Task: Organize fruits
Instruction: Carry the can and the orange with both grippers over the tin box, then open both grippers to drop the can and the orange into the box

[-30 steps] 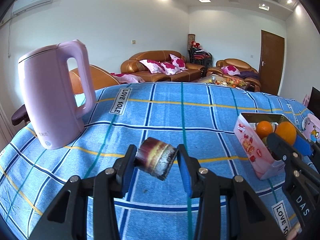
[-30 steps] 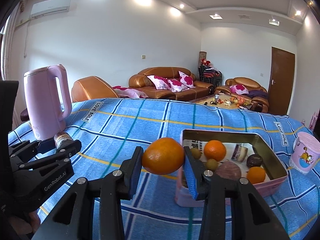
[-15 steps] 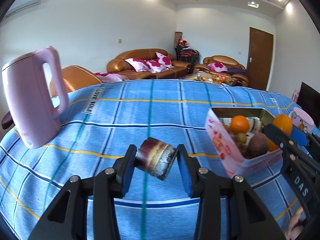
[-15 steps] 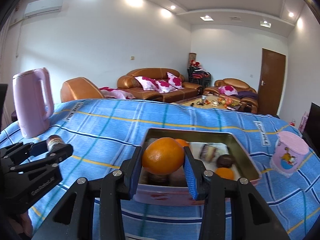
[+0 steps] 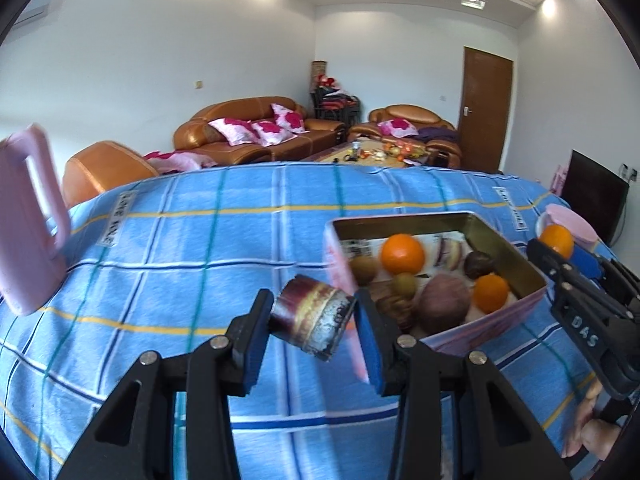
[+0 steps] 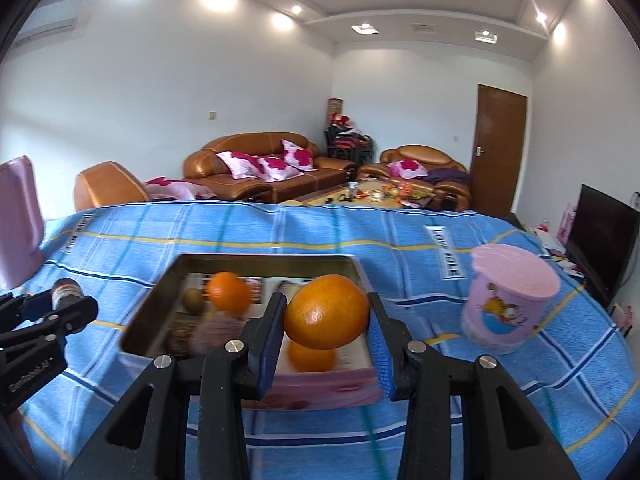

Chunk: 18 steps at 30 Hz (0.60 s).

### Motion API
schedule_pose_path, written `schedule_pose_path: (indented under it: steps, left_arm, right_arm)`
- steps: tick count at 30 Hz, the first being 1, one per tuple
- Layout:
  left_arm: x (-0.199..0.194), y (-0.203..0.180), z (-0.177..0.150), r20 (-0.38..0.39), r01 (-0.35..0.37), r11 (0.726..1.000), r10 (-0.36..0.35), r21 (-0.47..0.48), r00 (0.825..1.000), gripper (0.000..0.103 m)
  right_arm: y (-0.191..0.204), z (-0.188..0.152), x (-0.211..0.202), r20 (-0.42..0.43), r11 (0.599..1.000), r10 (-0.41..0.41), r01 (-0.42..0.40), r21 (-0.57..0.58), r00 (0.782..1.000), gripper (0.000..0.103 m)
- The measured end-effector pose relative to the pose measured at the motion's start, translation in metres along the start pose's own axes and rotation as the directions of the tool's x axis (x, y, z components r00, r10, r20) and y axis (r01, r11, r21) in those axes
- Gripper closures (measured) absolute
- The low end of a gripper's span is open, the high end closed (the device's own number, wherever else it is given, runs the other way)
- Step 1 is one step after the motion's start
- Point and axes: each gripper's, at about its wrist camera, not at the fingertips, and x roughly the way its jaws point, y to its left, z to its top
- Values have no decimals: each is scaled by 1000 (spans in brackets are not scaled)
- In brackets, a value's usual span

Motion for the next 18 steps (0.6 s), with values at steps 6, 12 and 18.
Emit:
schedule_pose_path:
  steps: [6, 12, 18]
  left_arm:
    - [5, -28, 9, 9, 41, 999, -41, 28, 999, 60]
    - [17, -46, 18, 6, 66, 997, -66, 29, 998, 60]
    - [33, -53, 27, -2, 74, 997, -74, 12, 997, 60]
  right_arm:
    - [-18, 2, 9, -28, 999, -44, 45, 22, 999, 61]
    - [-19, 10, 26, -45, 998, -60, 61, 15, 997, 61]
    - [-13, 21, 45, -62, 999, -41, 42, 23, 997, 61]
